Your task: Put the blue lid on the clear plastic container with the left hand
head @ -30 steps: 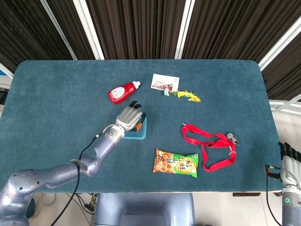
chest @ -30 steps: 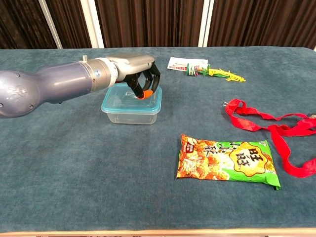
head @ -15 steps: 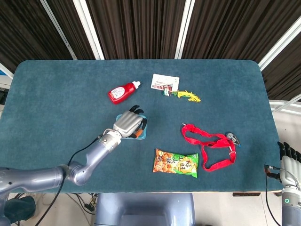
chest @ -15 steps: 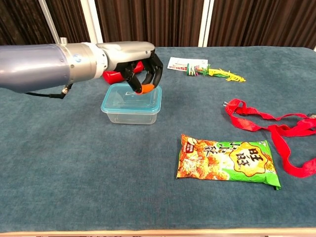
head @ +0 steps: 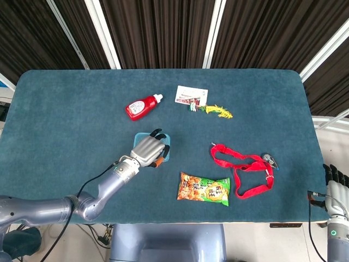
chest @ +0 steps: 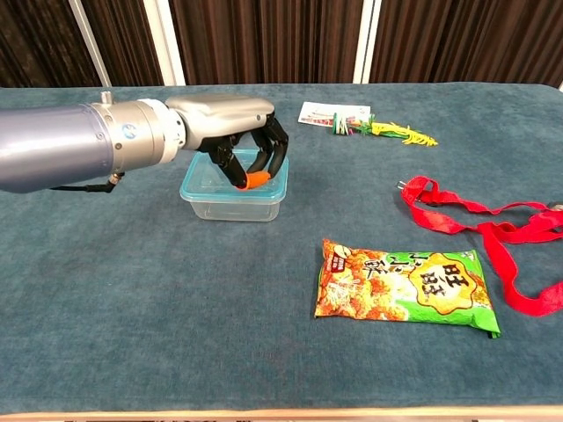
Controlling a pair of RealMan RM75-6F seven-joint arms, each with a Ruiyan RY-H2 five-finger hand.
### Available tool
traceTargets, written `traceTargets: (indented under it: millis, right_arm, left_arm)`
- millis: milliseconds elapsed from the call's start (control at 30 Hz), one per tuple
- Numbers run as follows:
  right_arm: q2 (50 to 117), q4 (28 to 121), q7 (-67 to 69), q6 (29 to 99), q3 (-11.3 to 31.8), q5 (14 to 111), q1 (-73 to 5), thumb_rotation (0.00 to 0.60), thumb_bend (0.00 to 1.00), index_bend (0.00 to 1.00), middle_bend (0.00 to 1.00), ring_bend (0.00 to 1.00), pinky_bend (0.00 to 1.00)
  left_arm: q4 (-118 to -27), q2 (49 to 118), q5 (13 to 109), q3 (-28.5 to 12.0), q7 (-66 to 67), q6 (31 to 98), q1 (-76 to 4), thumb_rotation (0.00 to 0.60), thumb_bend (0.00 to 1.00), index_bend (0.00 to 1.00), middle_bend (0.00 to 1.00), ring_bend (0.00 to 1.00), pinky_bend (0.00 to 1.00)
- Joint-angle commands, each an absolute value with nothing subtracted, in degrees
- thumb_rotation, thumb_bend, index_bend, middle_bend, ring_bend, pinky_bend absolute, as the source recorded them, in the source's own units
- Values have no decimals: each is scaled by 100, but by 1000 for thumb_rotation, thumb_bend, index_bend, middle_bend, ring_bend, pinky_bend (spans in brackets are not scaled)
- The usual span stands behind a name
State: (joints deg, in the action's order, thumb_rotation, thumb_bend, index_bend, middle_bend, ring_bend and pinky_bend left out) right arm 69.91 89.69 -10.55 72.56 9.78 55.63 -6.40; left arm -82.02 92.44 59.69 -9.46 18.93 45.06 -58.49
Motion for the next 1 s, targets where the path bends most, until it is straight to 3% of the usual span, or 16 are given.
traceTargets:
  millis: [33,1000]
  right_arm:
    - [6989,8969,-1049,7262,982,5566,-639,600,268,36,1,0,0]
    - [6962,8987,-1059,7214,992,5486,-647,600,268,36,1,0,0]
  left_arm:
    - [-8065,9354,6229,-908,1726,4565,-5821,600,470,664,646,161,65]
    - [-7427,9641,7038,-656,1380,4632,-5647,600,471,668,649,161,60]
